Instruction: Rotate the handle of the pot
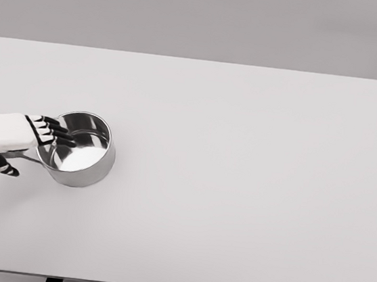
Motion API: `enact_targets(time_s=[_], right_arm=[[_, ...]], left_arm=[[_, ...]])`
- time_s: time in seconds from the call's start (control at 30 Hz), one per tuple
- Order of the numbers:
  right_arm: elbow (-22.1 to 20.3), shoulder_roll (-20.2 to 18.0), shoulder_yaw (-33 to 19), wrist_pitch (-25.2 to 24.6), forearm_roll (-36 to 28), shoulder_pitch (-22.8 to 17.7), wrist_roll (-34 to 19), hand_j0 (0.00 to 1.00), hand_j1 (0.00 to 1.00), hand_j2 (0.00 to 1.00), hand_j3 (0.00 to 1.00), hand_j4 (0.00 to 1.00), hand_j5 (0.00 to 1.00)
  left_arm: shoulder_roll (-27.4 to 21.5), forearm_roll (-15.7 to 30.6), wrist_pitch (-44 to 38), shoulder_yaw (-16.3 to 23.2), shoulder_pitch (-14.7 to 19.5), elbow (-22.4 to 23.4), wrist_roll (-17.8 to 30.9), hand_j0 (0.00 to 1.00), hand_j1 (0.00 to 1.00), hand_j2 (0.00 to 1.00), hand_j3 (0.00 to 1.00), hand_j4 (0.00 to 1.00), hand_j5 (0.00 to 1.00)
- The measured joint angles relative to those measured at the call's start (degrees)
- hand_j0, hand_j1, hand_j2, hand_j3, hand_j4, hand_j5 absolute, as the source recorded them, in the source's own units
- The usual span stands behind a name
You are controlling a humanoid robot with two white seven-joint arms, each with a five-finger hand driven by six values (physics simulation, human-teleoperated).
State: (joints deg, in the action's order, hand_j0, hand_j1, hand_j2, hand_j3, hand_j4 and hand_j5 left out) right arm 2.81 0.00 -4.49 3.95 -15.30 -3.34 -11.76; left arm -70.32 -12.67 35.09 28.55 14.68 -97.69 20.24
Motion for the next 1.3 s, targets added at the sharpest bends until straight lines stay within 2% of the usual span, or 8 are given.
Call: enact_targets(time_s=[0.73, 1.3], right_arm=[[0.0, 0.0, 0.0, 0.0, 0.0, 0.0, 0.0, 1.00, 1.00, 1.00, 1.00, 1.00, 1.00], [0.0, 0.0, 0.0, 0.0, 0.0, 0.0, 0.0, 1.00, 1.00, 1.00, 1.00, 1.00, 1.00]], left_arm=[[-0.1, 0.2, 0.0, -1.3, 0.0, 4.7, 0.0, 1.00, 1.00, 1.00, 1.00, 1.00, 1.00], [-0.9, 0.0, 0.0, -2.3, 0.0, 5.7, 0.1, 1.00, 1.00, 1.00, 1.00, 1.00, 1.00]])
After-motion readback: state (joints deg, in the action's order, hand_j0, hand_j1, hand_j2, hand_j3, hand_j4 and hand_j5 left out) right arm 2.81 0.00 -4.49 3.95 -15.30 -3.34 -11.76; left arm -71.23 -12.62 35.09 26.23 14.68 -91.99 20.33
